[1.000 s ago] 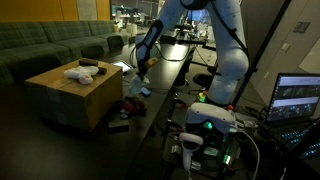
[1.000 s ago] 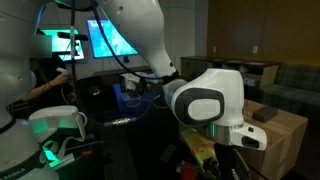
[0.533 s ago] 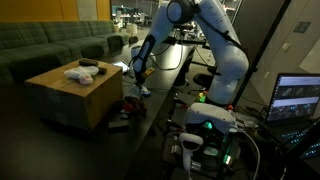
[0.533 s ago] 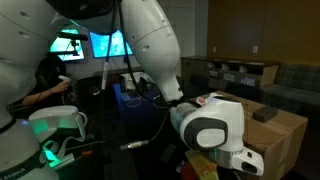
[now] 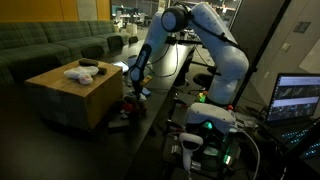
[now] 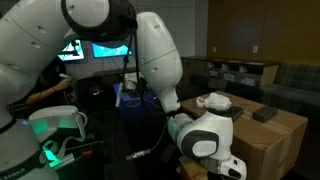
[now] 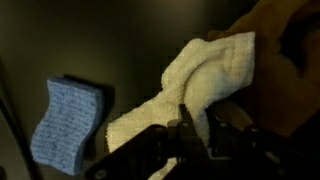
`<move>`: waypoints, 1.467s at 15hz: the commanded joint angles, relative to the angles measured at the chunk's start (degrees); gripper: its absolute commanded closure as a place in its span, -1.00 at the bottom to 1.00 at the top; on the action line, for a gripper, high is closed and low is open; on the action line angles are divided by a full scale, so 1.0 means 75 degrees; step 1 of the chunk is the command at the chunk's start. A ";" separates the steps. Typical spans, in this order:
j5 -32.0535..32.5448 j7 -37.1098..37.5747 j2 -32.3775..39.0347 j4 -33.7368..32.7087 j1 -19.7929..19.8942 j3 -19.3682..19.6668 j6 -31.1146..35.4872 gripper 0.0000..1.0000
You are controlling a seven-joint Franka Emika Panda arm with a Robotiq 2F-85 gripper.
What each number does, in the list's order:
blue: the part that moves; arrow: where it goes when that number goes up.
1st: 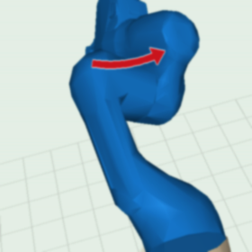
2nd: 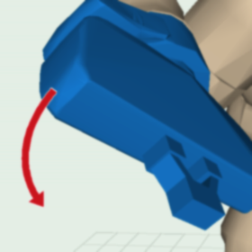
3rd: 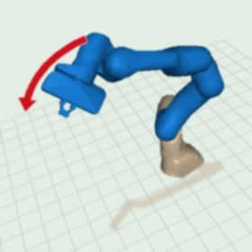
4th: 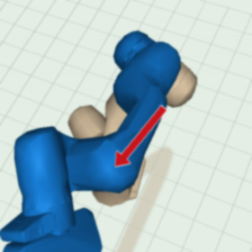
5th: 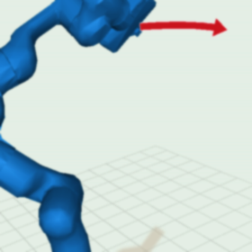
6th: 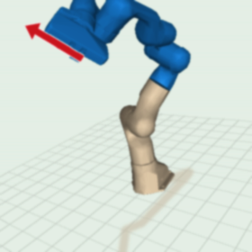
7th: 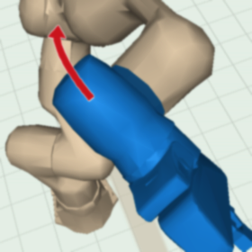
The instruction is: Put the white towel on the table, then the blue sponge on the box, the right duster on the table, the moose doll on the box, the duster on the table, the turnip plushie on the box, the plastic on the table and finally the first left duster on the box
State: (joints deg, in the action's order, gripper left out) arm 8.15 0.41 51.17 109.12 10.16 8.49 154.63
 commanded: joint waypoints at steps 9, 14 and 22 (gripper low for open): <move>-0.0460 -0.1349 -0.0626 0.1111 0.0230 -0.1667 0.0486 0.74; -0.0942 -0.2212 -0.1115 0.1645 0.0718 -0.2458 0.0515 0.74; -0.0868 -0.1436 -0.0802 0.1063 0.0261 -0.1216 0.0824 0.74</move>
State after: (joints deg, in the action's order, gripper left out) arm 1.94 -12.95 44.35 118.71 14.08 -4.34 158.39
